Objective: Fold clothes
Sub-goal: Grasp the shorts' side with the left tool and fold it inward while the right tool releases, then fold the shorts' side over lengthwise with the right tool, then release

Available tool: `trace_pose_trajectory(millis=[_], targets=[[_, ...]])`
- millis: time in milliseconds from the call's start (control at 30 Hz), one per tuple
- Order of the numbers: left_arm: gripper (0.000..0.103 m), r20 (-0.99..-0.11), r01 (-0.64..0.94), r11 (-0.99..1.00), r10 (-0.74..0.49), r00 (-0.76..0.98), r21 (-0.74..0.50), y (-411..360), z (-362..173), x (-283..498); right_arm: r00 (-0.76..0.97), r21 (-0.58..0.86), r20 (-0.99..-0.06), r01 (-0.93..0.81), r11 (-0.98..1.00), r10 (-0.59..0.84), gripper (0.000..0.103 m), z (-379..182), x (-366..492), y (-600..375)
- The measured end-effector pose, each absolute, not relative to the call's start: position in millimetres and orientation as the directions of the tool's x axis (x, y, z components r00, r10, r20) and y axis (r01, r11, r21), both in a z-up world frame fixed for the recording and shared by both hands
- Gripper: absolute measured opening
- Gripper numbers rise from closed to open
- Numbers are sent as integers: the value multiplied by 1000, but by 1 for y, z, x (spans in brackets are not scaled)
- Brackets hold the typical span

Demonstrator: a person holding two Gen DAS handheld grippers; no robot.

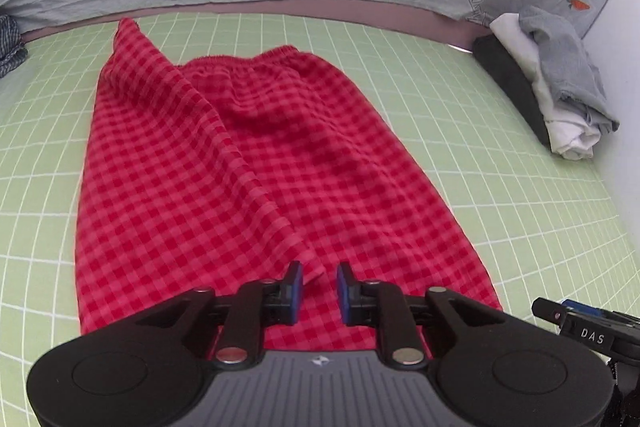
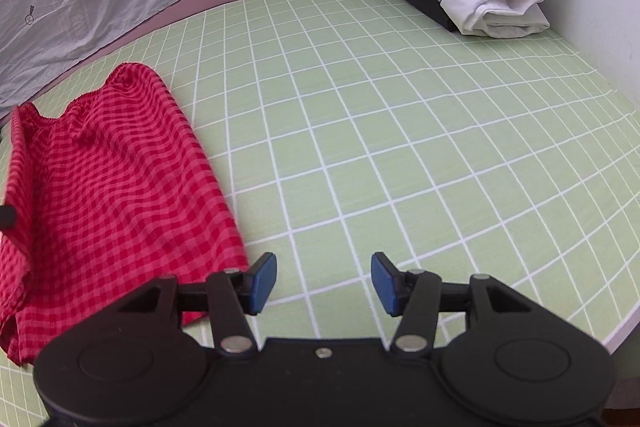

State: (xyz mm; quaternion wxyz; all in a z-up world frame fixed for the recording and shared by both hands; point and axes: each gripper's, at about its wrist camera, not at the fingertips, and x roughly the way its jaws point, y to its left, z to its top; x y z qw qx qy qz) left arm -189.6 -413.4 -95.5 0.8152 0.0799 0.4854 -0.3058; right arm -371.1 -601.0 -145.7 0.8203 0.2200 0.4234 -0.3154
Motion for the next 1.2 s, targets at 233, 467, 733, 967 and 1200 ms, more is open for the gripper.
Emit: trace_pose_trajectory(millis=[233, 467, 733, 967, 1200], targets=[[53, -888, 385, 922, -199, 414, -27, -367, -121, -197, 485, 68, -790, 679, 731, -376, 58, -140, -367, -601], [53, -921, 250, 968, -118, 370, -23, -327, -143, -181, 591, 60, -749, 509, 858, -299, 43, -134, -311, -569], [62, -926, 257, 966, -86, 367, 12, -322, -146, -177, 643, 152, -754, 366, 918, -132, 23, -136, -251, -533], [69, -926, 272, 962, -85, 369, 20, -323, -149, -175, 647, 214, -762, 250, 944, 1, 41, -146, -218, -503], [75, -926, 278, 960, -86, 368, 22, -325, -152, -172, 613, 197, -790, 245, 949, 6, 37, -162, -207, -494]])
